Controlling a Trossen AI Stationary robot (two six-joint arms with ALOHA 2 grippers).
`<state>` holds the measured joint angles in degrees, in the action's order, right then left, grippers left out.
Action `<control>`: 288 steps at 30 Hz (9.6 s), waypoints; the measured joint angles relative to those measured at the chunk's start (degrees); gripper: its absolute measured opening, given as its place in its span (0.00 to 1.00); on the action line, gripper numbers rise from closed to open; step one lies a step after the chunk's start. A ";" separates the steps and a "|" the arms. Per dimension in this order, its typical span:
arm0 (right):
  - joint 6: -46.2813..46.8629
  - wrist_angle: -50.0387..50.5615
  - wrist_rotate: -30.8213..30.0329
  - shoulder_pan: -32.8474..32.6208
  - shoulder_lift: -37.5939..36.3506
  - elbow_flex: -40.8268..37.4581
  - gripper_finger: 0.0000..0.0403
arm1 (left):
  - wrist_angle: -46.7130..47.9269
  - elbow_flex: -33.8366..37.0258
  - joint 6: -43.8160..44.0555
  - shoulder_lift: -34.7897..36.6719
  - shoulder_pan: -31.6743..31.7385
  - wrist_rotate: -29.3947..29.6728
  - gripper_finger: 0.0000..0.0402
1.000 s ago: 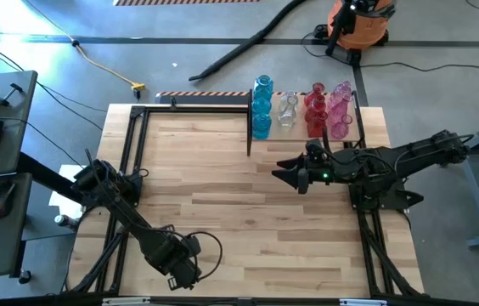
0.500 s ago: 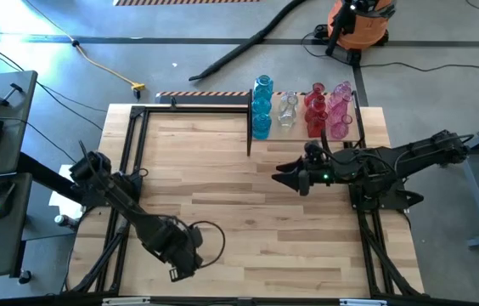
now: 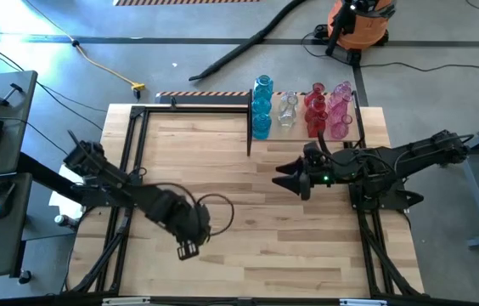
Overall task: Sort vases onto shelf
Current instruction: Put the transparent vase on the shelf aligned with the other transparent vase
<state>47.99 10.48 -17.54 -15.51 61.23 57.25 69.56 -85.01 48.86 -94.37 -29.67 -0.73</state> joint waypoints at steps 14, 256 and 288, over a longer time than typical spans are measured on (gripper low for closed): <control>-9.47 -0.02 -0.56 0.13 0.00 0.00 0.76 | -0.54 -0.02 -11.22 3.34 12.08 -0.02 0.03; -19.50 -11.54 -40.32 14.95 4.51 -18.70 0.64 | -18.39 -11.85 -31.06 2.53 57.51 -14.31 0.26; -18.36 -25.86 -47.66 18.62 15.32 -18.64 0.64 | -18.21 -11.83 -34.62 2.53 57.51 -14.34 0.26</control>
<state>29.63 -15.38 -65.20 3.11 76.55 38.61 51.35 -96.84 14.24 -91.83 27.83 -15.07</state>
